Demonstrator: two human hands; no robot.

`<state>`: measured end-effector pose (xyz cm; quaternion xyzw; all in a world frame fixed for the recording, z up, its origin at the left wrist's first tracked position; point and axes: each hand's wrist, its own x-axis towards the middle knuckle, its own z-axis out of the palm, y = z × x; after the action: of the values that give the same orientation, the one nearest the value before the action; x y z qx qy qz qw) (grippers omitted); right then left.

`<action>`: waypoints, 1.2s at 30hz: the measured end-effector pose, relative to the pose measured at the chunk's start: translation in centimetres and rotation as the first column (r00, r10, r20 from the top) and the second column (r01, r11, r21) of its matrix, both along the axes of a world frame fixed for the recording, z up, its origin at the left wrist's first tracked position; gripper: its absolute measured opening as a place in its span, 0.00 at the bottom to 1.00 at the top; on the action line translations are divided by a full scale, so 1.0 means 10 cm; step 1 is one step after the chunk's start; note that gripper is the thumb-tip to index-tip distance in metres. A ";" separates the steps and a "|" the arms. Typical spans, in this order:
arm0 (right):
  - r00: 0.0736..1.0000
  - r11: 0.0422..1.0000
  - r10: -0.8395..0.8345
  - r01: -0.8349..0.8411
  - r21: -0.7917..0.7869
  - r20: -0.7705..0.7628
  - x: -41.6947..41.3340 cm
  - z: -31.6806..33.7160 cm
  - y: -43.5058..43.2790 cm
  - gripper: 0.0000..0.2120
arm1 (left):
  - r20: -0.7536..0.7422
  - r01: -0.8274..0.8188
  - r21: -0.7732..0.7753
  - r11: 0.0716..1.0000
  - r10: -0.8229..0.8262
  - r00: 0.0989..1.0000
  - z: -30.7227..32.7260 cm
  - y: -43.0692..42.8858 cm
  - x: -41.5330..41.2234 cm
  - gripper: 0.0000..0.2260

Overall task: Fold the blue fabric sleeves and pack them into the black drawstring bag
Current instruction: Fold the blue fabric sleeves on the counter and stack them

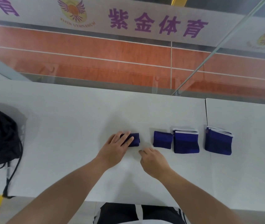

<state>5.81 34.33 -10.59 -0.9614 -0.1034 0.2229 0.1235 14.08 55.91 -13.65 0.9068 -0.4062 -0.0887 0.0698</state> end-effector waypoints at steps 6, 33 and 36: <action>0.954 0.958 -0.261 0.236 0.165 0.149 0.13 0.02 0.01 0.13 | -0.035 -0.051 0.023 0.998 0.052 0.998 -0.05 -0.05 -0.14 0.23; 0.719 0.629 -0.631 0.694 0.349 -0.292 0.12 0.30 -0.26 0.08 | -0.755 -0.656 -0.065 0.752 0.393 0.525 0.45 -0.69 -0.20 0.10; 0.603 0.497 -0.732 0.791 0.358 -0.317 0.07 0.43 -0.56 0.08 | -0.785 -0.687 -0.062 0.724 0.390 0.481 0.60 -1.06 -0.16 0.10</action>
<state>6.49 28.70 -6.34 -0.8320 0.2893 0.1725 0.4408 12.44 45.35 -7.66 0.8437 -0.0395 -0.3346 0.4179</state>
